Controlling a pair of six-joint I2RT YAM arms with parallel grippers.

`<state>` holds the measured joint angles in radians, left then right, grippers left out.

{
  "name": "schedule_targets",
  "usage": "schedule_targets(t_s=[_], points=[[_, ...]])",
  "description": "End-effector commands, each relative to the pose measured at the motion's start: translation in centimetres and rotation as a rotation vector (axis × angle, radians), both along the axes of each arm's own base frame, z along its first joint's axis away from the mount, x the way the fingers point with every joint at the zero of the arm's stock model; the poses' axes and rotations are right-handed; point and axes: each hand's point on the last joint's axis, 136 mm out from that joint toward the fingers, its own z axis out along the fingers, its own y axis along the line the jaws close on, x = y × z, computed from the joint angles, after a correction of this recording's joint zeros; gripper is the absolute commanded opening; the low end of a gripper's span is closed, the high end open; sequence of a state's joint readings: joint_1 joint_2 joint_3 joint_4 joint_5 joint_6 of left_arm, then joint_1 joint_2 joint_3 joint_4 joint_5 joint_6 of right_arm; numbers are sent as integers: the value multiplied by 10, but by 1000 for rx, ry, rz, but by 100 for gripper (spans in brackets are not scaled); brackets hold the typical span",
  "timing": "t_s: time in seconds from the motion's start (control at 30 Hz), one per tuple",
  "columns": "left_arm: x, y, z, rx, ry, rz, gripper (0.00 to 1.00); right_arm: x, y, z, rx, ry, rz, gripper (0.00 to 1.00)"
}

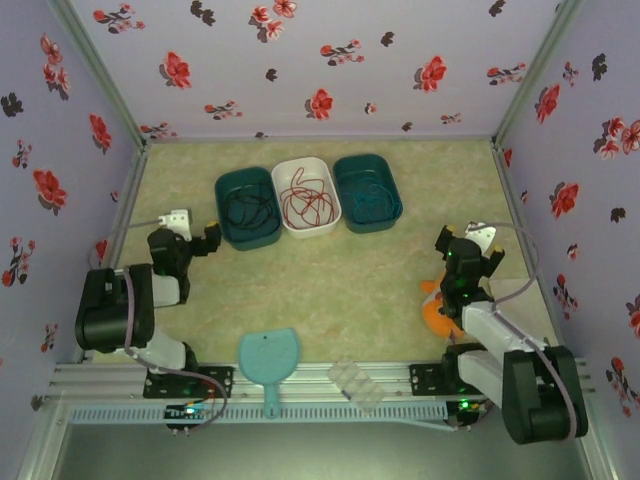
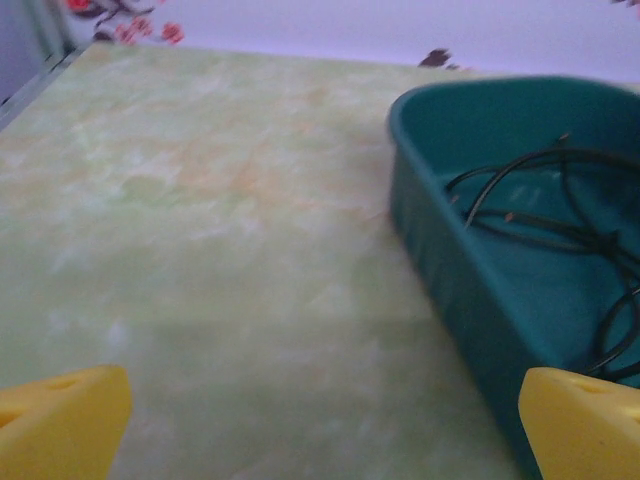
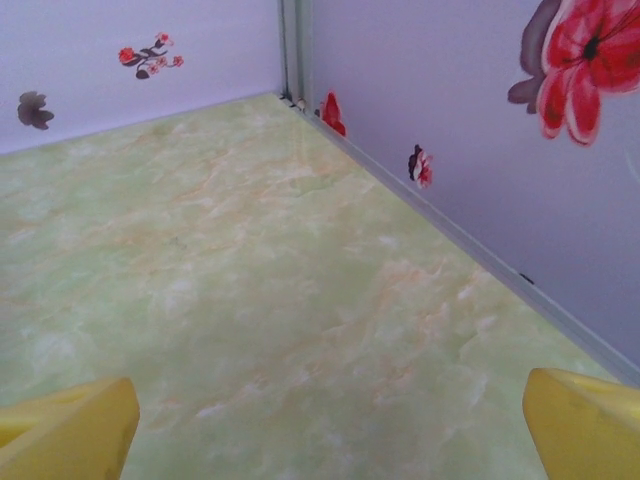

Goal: Untangle the cables

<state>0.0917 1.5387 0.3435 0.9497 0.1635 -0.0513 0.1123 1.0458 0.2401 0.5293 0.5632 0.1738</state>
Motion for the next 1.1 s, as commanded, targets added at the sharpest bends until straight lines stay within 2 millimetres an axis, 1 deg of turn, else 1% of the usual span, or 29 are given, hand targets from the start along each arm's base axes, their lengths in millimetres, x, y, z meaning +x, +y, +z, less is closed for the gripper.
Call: schedule_targets(t_s=[0.0,0.1,0.23,0.33,0.47,0.53,0.6,0.7,0.77,0.8,0.83,0.9,0.97,1.03,1.07], points=[[4,-11,5,15,-13,-88,100,11,7,-1,-5,-28,63,99],[4,-11,4,16,-11,-87,100,22,15,-4,-7,-10,111,99],[4,-7,5,17,-13,-62,100,33,19,-2,-7,-68,136,99],[4,-7,4,16,-13,-60,100,39,20,-2,-28,-83,143,99],[4,-7,5,17,-13,-61,100,43,14,-12,-28,-93,107,99],[4,-7,5,17,-14,-61,100,48,15,-17,-24,-92,112,99],[4,-7,4,17,-12,-61,100,53,18,-19,-25,-74,136,99],[4,-7,5,17,-15,-61,100,59,19,-21,-13,-44,142,99],[4,-7,5,17,-15,-61,100,64,23,-31,0,-3,175,99],[4,-7,5,18,-15,-61,100,69,24,-35,-6,-11,184,99],[4,-7,5,18,-15,-60,100,73,24,-34,-15,-31,188,99],[4,-7,5,18,-16,-60,100,73,33,-39,13,41,248,99],[4,-7,4,18,-14,-61,100,81,42,-41,34,32,323,99],[4,-7,5,18,-15,-62,100,84,39,-44,103,61,353,99],[4,-7,4,18,-13,-62,100,84,38,-44,106,51,357,99]])
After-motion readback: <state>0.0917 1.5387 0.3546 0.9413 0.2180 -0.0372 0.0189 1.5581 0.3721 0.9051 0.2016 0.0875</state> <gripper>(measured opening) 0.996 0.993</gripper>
